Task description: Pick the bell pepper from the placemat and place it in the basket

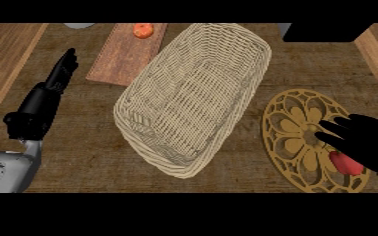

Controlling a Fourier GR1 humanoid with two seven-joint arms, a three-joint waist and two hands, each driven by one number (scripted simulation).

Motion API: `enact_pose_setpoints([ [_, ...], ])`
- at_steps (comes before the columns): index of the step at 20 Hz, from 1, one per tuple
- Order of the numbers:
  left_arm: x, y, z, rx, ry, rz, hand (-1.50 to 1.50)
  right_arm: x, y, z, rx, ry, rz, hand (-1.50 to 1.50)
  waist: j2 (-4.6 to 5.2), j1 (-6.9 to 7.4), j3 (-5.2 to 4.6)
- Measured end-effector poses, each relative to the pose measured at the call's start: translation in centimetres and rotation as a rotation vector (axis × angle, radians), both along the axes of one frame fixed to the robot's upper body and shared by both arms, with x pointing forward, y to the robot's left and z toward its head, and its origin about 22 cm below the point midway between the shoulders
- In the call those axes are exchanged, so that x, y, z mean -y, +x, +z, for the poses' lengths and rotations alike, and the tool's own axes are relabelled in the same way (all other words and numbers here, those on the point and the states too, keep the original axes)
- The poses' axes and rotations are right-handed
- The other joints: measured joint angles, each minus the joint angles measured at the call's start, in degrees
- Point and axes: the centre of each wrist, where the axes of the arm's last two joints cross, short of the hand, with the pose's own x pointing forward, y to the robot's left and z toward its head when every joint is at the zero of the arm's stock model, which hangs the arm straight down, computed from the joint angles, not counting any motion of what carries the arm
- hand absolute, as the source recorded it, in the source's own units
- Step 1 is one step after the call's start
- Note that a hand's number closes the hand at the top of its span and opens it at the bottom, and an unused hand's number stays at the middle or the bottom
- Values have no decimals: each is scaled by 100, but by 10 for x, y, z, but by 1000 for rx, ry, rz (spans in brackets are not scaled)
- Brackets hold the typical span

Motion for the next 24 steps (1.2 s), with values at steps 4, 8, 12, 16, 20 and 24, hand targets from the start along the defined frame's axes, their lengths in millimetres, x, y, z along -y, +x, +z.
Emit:
enact_pose_setpoints([
  [4, 3, 1, 4, -1, -2, -2, 0, 1, 7, -18, -19, -24, -3, -150, -1, -1, 5],
  [8, 3, -2, 7, 0, 0, -2, 0, 9, 16, -42, -33, -79, -9, -150, -1, 6, 8],
  [12, 6, -4, 5, 1, 1, -2, 0, 17, 27, -66, -63, -128, -22, -150, 3, 13, 9],
  [16, -5, -4, 2, 6, 2, 3, 0, 22, 29, -88, -65, -156, -26, -150, 1, -8, 8],
  [20, 3, -5, 5, 1, 4, 4, 0, 31, 32, -103, -59, -163, -32, -150, -3, -19, 8],
  [24, 2, -2, 2, 2, 1, 9, 0, 45, 37, -121, -44, -168, -32, -150, -1, -21, 8],
])
